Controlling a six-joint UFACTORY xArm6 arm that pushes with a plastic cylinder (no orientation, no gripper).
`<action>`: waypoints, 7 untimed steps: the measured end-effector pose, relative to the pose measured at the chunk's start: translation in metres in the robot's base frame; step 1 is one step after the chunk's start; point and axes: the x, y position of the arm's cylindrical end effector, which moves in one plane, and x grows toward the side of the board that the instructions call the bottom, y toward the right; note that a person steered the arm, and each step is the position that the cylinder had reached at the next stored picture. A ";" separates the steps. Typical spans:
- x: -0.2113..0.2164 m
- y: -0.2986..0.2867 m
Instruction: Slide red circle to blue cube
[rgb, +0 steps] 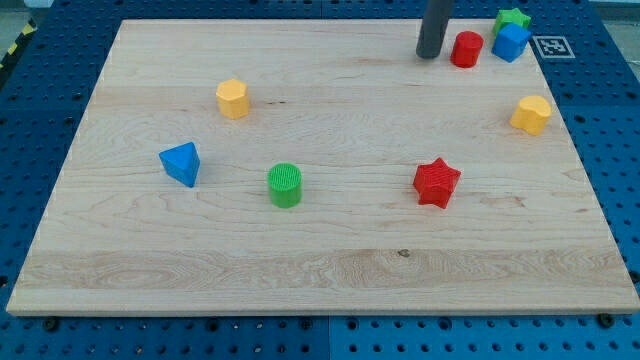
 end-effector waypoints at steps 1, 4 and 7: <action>-0.017 0.016; -0.017 -0.028; -0.001 -0.034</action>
